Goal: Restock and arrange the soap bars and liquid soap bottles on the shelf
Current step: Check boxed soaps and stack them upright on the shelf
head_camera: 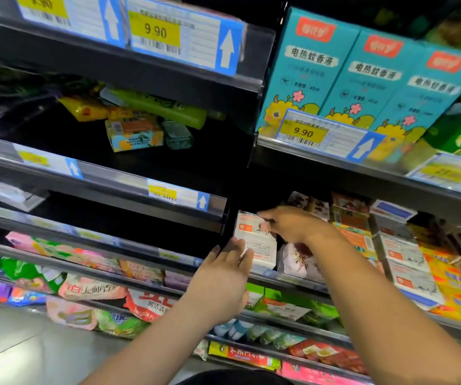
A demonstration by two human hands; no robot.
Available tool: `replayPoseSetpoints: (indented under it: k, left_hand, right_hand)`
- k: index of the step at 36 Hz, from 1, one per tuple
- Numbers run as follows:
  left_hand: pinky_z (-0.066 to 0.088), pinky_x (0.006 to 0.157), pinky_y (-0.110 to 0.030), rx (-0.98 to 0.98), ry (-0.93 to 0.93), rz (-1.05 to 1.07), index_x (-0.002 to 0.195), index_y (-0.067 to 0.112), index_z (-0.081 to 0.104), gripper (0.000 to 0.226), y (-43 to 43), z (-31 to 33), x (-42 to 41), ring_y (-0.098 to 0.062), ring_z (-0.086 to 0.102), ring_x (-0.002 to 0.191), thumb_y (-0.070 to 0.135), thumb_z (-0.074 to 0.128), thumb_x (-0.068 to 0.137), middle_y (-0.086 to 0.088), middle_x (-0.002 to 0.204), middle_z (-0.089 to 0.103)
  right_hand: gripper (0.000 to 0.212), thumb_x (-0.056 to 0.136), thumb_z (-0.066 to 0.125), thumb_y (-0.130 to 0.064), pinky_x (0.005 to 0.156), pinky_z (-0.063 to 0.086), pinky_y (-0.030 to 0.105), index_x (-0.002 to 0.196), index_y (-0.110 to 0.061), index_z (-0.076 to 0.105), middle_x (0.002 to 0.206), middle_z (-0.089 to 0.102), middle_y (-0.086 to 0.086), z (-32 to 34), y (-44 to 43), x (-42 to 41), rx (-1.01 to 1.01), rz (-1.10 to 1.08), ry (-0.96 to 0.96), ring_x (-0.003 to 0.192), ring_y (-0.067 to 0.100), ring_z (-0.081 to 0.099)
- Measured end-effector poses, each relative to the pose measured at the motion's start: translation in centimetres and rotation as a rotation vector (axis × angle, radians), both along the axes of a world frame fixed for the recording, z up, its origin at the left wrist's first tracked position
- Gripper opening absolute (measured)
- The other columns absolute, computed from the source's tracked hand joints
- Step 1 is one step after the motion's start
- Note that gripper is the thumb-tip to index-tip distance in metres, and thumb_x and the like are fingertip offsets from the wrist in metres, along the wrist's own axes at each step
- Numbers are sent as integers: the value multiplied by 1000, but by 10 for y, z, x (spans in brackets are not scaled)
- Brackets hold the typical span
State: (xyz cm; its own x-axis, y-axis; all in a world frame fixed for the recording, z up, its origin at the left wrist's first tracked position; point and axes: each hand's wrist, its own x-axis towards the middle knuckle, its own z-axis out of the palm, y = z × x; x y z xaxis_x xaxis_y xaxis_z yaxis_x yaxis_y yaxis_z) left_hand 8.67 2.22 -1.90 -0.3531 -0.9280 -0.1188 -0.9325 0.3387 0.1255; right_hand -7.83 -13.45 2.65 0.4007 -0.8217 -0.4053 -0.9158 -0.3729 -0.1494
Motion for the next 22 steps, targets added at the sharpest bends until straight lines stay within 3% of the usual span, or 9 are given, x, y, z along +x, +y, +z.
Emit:
replayPoseSetpoints:
  k: [7, 10, 13, 15, 18, 20, 22]
  left_hand:
    - [6, 123, -48, 20, -44, 13, 157, 8, -2, 79, 1, 2, -6, -32, 2, 153, 37, 45, 100, -19, 165, -8]
    - [9, 124, -48, 15, -38, 11, 157, 7, 4, 87, -1, 4, -5, -31, 8, 153, 56, 44, 98, -18, 165, 0]
    - [8, 123, -46, 21, -28, 15, 159, 11, 9, 94, -4, 11, -3, -27, 10, 153, 75, 32, 93, -12, 167, 4]
    - [11, 123, -43, 44, -15, 31, 158, 13, 16, 91, -8, 15, -3, -24, 13, 152, 76, 25, 93, -10, 166, 10]
    - [38, 109, -39, 19, 16, 83, 145, 20, 45, 75, -18, 24, -5, -23, 43, 137, 71, 19, 96, -6, 153, 41]
    - [49, 89, -36, -34, 20, 104, 130, 22, 56, 66, -22, 31, -10, -24, 59, 115, 66, 19, 98, -3, 131, 58]
    - [47, 79, -35, -114, 61, 131, 119, 22, 59, 57, -23, 34, -20, -25, 64, 100, 62, 23, 100, -2, 112, 64]
  right_hand:
    - [44, 107, 38, -36, 103, 43, 37, 150, -30, 40, 146, 51, 7, 4, 10, 4, -92, 41, 145, 130, 30, 48]
    - [44, 107, 35, -36, 113, 34, 43, 151, -31, 39, 155, 40, 9, 7, 19, 6, -129, 40, 155, 143, 33, 33]
    - [42, 107, 38, -32, 118, 22, 36, 149, -31, 43, 162, 28, -4, 7, 27, -1, -176, 49, 23, 152, 27, 14]
    - [40, 106, 39, -35, 120, 21, 38, 145, -34, 48, 160, 30, -11, 2, 34, -13, -213, -9, -91, 150, 23, 22]
    - [38, 104, 37, -45, 114, 27, 50, 136, -38, 56, 153, 43, -13, -4, 48, -41, -333, -97, -223, 141, 21, 36]
    - [32, 102, 47, -41, 111, 32, 44, 129, -35, 63, 146, 53, -9, -3, 59, -65, -402, -128, -285, 135, 21, 44]
    - [28, 99, 58, -33, 107, 37, 32, 124, -26, 69, 135, 62, -2, 0, 69, -93, -440, -179, -370, 127, 24, 52]
